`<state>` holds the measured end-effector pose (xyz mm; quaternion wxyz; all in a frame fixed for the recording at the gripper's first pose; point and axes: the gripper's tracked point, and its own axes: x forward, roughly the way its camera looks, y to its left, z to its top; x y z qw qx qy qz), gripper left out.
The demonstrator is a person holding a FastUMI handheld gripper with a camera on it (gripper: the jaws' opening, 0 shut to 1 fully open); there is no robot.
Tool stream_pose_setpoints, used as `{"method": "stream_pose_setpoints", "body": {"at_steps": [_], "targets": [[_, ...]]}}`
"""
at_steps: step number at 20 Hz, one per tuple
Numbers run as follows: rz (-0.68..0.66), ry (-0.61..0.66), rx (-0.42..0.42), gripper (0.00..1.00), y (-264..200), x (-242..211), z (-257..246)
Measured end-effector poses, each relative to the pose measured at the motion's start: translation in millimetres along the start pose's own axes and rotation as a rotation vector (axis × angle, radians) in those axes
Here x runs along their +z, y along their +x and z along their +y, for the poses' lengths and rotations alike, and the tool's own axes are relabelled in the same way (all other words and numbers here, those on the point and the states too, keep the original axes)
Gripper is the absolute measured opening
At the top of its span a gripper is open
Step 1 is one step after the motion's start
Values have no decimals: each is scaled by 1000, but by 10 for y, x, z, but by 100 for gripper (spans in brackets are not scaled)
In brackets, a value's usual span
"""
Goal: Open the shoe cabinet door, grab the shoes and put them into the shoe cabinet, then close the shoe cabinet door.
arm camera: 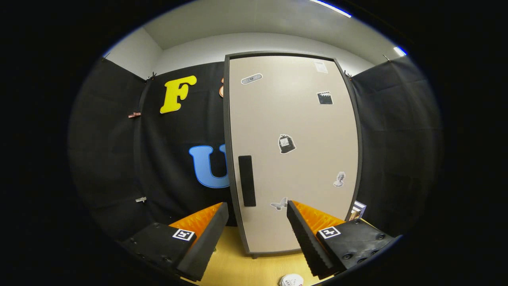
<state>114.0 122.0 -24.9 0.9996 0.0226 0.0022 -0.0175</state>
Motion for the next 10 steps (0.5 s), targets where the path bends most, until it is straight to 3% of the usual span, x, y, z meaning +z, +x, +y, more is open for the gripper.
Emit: {"method": "stream_pose_setpoints", "body": {"at_steps": [10], "targets": [[-7,24,-16,95,966,-68,173]]}}
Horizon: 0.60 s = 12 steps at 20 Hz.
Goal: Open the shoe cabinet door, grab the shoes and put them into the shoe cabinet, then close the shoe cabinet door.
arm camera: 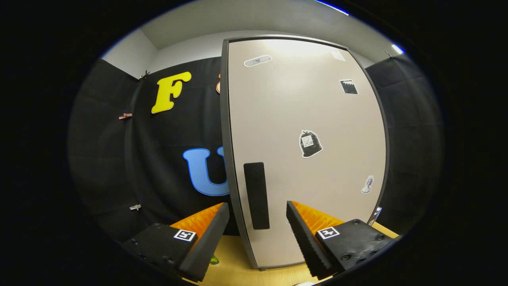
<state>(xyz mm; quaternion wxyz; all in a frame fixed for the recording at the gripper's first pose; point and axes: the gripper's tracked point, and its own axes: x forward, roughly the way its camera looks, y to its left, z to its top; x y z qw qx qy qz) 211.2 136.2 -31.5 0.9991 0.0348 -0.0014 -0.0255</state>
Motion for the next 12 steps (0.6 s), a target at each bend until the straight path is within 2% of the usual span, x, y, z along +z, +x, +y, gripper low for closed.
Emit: {"method": "stream_pose_setpoints", "body": {"at_steps": [2,6,8,10,12], "targets": [[4,8,-5,88,139,-35,-3],[16,7,-16,87,334,-121,-16],[26,-3,-24,79,398,-158,-39],[24,-6,-23,76,437,-166,-36],[13,-9,-23,62,461,-144,-25]]}}
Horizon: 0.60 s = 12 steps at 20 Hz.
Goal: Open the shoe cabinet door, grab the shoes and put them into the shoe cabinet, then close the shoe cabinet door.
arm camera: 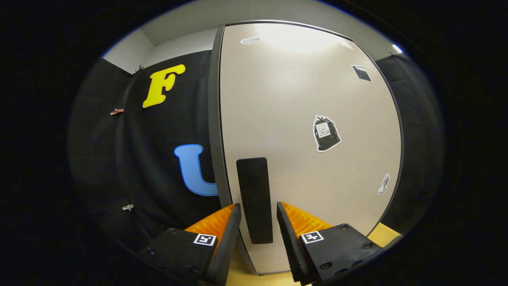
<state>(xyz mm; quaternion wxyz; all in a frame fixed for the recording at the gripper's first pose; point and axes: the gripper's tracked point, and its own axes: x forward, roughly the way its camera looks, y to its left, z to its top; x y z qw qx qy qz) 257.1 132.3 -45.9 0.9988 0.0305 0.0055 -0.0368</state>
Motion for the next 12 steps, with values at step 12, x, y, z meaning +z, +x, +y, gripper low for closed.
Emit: {"method": "stream_pose_setpoints", "body": {"at_steps": [12], "targets": [[20,-65,-41,32,110,-44,-44]]}}
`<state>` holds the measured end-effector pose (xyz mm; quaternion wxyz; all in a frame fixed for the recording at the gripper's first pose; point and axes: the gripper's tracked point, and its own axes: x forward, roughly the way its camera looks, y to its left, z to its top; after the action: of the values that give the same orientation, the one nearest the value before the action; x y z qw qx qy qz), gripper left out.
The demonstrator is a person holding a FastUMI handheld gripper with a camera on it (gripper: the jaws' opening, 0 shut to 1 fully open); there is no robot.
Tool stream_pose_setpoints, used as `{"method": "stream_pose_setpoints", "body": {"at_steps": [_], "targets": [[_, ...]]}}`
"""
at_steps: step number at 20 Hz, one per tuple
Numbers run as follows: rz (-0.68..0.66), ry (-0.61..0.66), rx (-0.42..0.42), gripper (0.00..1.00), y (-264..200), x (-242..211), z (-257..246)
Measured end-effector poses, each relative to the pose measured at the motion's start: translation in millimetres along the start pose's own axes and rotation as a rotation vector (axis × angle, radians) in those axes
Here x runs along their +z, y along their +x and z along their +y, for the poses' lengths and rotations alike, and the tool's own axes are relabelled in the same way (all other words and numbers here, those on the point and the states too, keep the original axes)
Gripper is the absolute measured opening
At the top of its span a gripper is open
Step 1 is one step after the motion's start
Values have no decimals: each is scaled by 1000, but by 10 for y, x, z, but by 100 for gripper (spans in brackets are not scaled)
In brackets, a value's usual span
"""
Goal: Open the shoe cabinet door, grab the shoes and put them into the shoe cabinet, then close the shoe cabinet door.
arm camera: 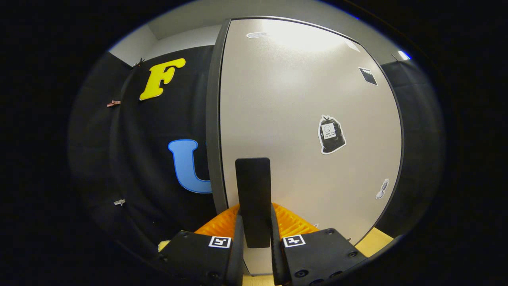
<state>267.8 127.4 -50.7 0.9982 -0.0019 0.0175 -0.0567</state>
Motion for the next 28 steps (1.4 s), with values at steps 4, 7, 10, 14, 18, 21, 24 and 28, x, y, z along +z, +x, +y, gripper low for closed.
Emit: {"method": "stream_pose_setpoints", "body": {"at_steps": [4,7,10,14,18,21,24,28], "targets": [[3,1,-2,33,5,-9,-2],[-5,2,-2,33,-34,-8,-12],[-10,7,4,33,-139,-4,-23],[-18,20,20,33,-483,-3,-98],[-3,22,54,33,-808,1,-216],[9,22,78,32,-1063,18,-342],[17,26,103,32,-1308,25,-513],[28,40,145,32,-1599,42,-789]]}}
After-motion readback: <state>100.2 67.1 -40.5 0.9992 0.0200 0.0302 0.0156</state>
